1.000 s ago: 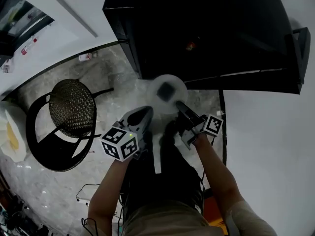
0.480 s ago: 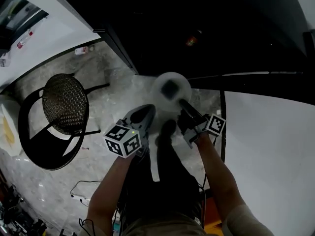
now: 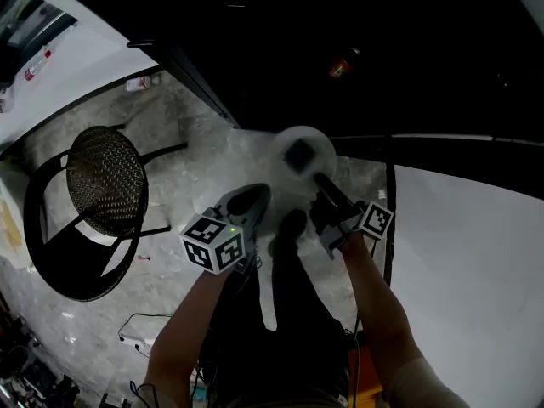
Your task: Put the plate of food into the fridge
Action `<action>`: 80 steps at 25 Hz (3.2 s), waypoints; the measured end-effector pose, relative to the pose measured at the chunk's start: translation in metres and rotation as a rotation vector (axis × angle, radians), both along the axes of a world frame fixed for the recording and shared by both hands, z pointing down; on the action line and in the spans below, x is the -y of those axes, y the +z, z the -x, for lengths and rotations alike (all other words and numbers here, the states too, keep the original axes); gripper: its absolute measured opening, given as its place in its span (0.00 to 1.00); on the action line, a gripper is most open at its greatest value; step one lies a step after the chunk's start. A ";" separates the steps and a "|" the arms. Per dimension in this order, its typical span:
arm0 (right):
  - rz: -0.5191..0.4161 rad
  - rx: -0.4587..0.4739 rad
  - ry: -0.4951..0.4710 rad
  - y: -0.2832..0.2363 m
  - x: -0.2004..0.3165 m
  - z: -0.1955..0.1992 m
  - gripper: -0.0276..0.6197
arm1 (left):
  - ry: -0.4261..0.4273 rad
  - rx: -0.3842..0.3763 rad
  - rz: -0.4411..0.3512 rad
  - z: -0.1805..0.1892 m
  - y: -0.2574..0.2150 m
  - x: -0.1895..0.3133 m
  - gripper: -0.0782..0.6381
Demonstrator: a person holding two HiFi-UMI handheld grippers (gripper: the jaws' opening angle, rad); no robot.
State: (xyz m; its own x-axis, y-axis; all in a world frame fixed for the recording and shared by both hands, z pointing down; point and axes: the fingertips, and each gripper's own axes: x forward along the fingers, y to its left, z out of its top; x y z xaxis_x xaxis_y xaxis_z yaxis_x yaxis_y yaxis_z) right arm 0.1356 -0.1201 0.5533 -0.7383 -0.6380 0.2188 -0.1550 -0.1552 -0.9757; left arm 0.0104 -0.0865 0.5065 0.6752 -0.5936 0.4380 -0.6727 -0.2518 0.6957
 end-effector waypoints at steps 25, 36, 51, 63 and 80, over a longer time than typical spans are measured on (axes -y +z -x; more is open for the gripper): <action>0.032 -0.001 -0.025 0.055 0.009 0.016 0.09 | -0.007 0.058 0.028 0.015 0.061 0.005 0.13; 0.044 -0.026 0.003 0.070 0.019 0.013 0.09 | -0.019 0.007 0.054 0.010 0.076 0.020 0.13; 0.060 -0.028 0.000 0.112 0.025 0.023 0.09 | 0.015 0.063 0.054 0.016 0.120 0.023 0.13; 0.053 -0.027 0.005 0.134 0.036 0.029 0.09 | 0.040 0.071 0.060 0.017 0.146 0.032 0.13; 0.046 -0.045 -0.006 0.150 0.034 0.027 0.09 | 0.022 0.059 0.089 0.009 0.179 0.033 0.13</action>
State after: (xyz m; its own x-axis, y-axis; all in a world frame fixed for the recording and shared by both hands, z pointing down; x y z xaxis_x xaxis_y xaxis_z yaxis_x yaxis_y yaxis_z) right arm 0.1085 -0.1538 0.7031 -0.7309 -0.6221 0.2807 -0.1992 -0.1989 -0.9596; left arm 0.0019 -0.1198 0.6858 0.6592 -0.5359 0.5276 -0.7080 -0.2059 0.6755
